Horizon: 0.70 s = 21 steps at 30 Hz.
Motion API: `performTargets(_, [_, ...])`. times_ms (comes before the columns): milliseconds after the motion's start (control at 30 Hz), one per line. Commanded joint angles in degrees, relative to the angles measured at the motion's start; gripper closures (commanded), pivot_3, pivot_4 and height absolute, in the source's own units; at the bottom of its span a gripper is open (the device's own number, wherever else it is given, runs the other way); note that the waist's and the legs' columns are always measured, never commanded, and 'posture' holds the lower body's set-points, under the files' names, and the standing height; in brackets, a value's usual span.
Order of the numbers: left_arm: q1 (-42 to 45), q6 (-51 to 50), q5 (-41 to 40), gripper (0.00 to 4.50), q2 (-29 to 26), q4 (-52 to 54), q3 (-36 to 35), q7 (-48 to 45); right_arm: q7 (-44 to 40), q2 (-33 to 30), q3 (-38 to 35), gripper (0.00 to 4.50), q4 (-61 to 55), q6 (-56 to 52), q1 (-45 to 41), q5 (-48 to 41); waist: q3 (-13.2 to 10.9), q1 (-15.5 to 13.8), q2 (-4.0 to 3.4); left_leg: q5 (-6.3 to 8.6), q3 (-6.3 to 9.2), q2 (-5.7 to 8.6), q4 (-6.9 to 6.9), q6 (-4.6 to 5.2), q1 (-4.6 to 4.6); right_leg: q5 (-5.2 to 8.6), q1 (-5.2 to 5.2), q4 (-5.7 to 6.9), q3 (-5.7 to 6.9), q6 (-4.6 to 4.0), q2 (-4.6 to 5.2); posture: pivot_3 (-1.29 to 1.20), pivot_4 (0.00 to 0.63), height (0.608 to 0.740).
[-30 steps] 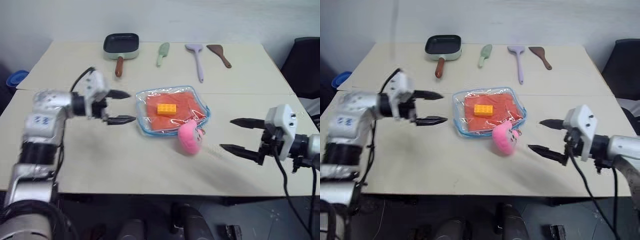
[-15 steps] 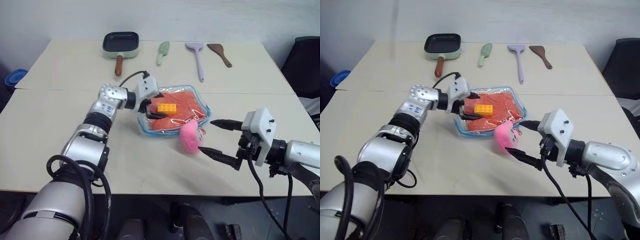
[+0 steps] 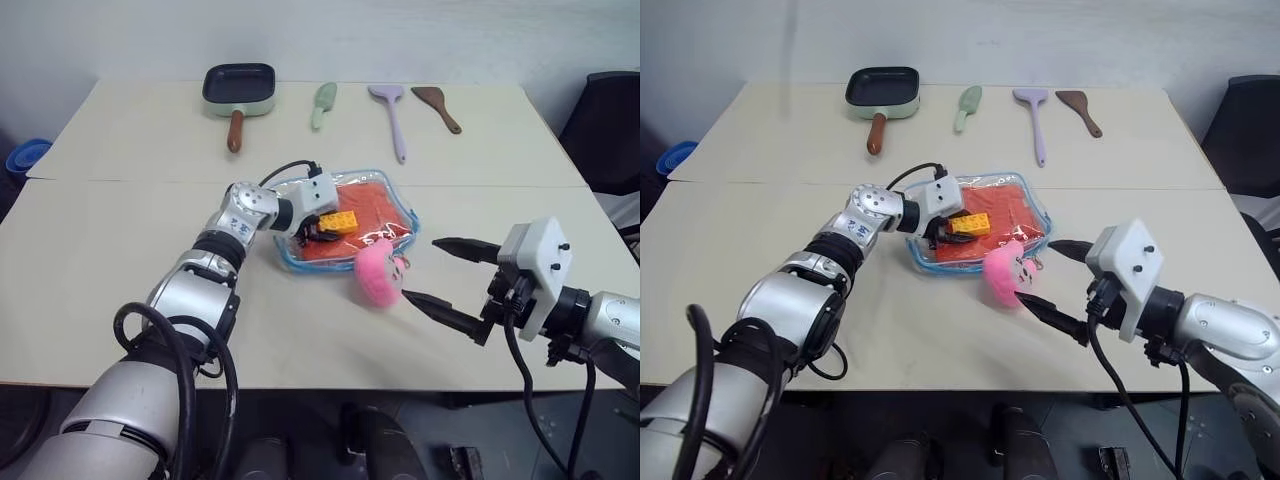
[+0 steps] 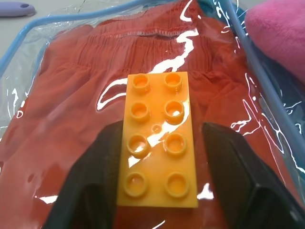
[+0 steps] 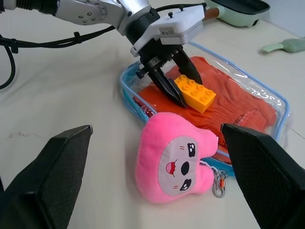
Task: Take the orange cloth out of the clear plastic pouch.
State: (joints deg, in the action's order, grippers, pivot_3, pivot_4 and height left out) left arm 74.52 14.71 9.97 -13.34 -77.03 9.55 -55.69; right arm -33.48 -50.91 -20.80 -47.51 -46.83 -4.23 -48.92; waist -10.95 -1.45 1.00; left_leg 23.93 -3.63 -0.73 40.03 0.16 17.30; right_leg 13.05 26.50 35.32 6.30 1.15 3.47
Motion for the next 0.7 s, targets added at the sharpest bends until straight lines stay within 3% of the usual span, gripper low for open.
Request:
performTargets(33, [-0.6,1.4,-2.9,2.95,-1.7,2.8,-3.1,-3.5,-0.8,-1.2,-1.6,0.0,-1.1,1.2,0.3,0.0,0.0,0.1,0.0,0.0,0.0,0.0,0.0,0.01,0.0,0.0,0.0,0.0,0.0,0.0,0.0,0.0,0.15,0.74])
performTargets(200, [-4.5,1.8,-6.2,2.95,-6.1,8.6,-6.3,-7.4,-3.1,-1.9,1.2,0.0,1.2,2.3,-1.8,0.3,0.0,0.2,0.0,0.01,-0.03,-0.01,0.0,0.01,-0.04,0.0,0.0,0.03,-0.04,0.0,-0.01,0.0,0.15,0.74])
performTargets(300, [-10.3,-1.9,-10.0,2.95,-11.9,17.8,-10.1,-8.1,-4.8,-1.2,4.7,0.0,3.0,2.1,-5.8,-0.8,0.0,0.4,0.0,0.0,-0.02,-0.05,0.02,0.0,-0.04,0.0,0.02,0.07,-0.05,-0.01,-0.01,0.0,0.15,0.74])
performTargets(433, [-23.5,-10.2,-12.3,2.95,-21.4,35.6,-14.2,-6.0,-7.2,-0.6,9.2,0.0,4.8,2.9,-8.7,0.3,0.0,1.6,0.0,0.0,0.0,-0.14,-0.04,-0.06,-0.11,0.02,0.04,0.09,-0.05,-0.05,-0.04,0.0,0.15,0.74])
performTargets(533, [-36.6,-18.0,-14.3,2.95,-29.5,45.5,-21.7,-0.5,-9.4,0.1,12.9,0.0,7.6,4.3,-10.5,2.1,0.0,1.6,0.0,-0.01,0.01,-0.15,-0.01,-0.08,-0.1,0.02,0.05,0.1,-0.06,-0.05,-0.02,0.0,0.15,0.74])
performTargets(700, [-50.9,-24.8,-16.0,2.95,-33.8,55.0,-29.8,8.0,-12.7,1.7,17.5,0.0,12.1,6.3,-13.0,4.9,0.0,0.6,0.03,0.02,0.11,-0.15,0.04,-0.04,-0.07,0.03,0.02,0.04,-0.01,-0.05,0.09,0.0,0.15,0.74])
